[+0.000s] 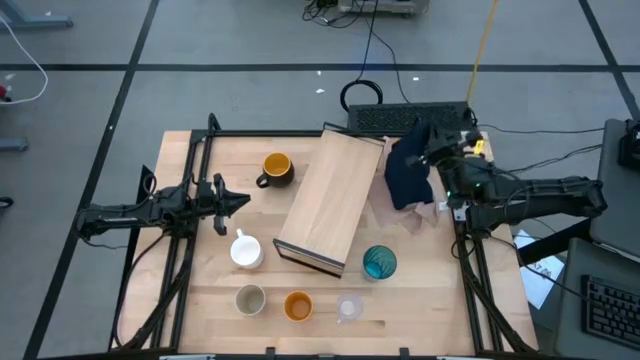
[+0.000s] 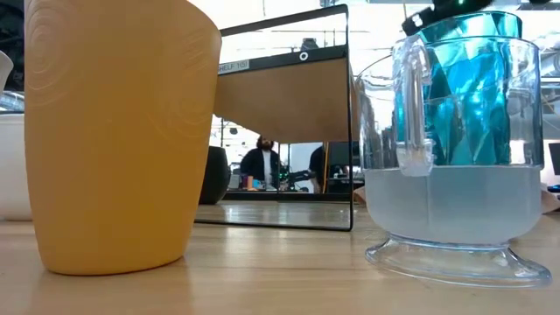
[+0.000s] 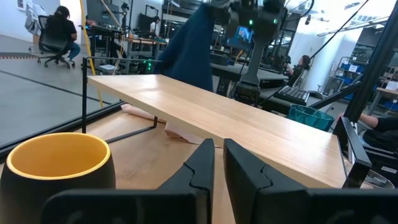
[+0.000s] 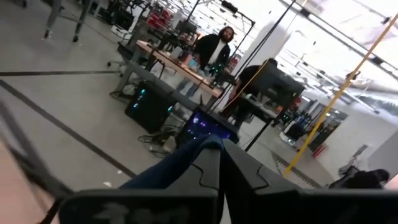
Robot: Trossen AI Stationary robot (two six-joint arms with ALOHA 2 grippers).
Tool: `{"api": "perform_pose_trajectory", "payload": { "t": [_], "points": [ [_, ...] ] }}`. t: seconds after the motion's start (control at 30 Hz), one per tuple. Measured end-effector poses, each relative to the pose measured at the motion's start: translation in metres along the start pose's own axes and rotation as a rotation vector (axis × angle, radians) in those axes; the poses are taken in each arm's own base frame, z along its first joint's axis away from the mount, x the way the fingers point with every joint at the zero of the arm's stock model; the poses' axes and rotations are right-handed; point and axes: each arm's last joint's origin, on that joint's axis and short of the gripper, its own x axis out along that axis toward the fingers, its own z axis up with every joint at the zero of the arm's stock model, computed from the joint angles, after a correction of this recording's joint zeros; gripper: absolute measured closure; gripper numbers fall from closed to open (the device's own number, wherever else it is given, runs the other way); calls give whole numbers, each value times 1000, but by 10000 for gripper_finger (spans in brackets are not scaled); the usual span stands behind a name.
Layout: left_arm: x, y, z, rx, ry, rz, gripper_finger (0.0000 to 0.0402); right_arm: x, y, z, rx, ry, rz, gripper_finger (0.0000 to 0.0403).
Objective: Stack small to large cups/mugs on shelf
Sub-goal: Remove the dark blue table napkin from the shelf
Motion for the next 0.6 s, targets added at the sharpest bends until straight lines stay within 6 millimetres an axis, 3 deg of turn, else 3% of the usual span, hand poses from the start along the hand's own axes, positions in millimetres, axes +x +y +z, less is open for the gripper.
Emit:
{"api": "perform_pose_trajectory", "payload": {
  "t": [0.3, 0.6],
  "points": [
    [0, 0, 0, -1, 0, 0, 364, -13, 31, -48, 50, 20, 46, 403],
    [0, 0, 0, -11, 0, 0, 364, -27, 50, -85, 120, 10, 123, 403]
  ]
}}
